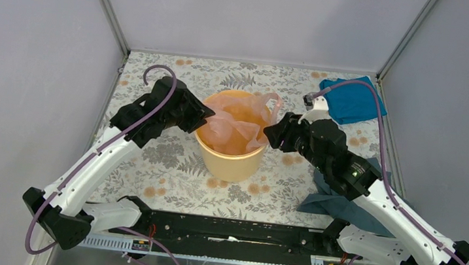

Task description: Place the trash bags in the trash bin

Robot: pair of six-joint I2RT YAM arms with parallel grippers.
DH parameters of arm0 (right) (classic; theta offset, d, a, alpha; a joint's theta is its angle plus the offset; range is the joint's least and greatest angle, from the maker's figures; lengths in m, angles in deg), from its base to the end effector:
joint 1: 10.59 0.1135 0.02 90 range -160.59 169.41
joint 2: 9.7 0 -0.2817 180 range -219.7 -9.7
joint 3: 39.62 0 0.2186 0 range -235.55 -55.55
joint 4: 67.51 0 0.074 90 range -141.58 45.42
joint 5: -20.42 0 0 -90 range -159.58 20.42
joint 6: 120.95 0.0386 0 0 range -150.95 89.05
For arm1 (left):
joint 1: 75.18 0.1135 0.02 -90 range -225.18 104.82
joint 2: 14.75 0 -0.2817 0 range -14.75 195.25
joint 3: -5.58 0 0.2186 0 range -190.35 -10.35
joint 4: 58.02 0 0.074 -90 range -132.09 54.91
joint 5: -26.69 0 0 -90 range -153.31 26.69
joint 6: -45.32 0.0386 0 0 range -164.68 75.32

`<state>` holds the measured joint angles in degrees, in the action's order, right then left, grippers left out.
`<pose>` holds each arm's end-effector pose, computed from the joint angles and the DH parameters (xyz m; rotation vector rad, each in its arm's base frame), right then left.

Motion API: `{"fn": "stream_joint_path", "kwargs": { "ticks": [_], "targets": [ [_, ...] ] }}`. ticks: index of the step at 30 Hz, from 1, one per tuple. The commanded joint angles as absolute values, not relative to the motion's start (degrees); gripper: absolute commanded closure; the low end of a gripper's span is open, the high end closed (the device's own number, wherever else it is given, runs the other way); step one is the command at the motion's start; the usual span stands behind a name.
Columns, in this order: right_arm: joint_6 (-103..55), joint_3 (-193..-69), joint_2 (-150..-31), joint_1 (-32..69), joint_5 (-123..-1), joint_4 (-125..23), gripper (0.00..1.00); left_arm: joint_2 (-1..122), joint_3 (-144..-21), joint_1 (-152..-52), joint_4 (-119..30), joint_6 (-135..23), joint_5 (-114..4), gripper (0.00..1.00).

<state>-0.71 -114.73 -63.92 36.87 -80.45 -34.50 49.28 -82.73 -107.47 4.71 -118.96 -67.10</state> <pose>0.1196 0.1196 0.3965 -0.1360 1.8462 0.7988 0.1569 -0.0961 0.3867 -0.8989 2.2350 -0.8847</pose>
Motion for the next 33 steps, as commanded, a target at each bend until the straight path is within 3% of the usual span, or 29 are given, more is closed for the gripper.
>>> {"fn": "stream_joint_path", "kwargs": {
  "ticks": [1, 4, 9, 15, 24, 33],
  "targets": [
    [-1.72, -114.44, -62.5, 36.69, -80.41, -36.51, 0.55, 50.16, -86.77, -107.26, 4.62, -117.19, -70.41, 0.62],
    [-1.89, -113.99, -61.38, 36.65, -80.39, -35.69, 0.7, 49.85, -88.53, -107.26, 6.12, -112.7, -71.85, 0.84],
    [-1.13, -112.84, -58.89, 36.69, -79.79, -34.91, 0.85, 45.14, -89.29, -107.08, 7.22, -101.52, -70.72, 1.0],
    [1.65, -110.32, -57.15, 36.67, -76.67, -35.59, 0.97, 33.93, -81.88, -107.08, 7.83, -95.47, -64.51, 1.0],
    [5.69, -103.51, -52.03, 36.65, -74.37, -39.98, 0.99, 23.26, -71.87, -107.07, 14.29, -94.83, -64.2, 1.0],
    [6.26, -101.65, -51.24, 36.69, -76.13, -35.63, 0.98, 22.94, -68.06, -107.08, 18.71, -96.31, -69.22, 1.0]
  ]
}}
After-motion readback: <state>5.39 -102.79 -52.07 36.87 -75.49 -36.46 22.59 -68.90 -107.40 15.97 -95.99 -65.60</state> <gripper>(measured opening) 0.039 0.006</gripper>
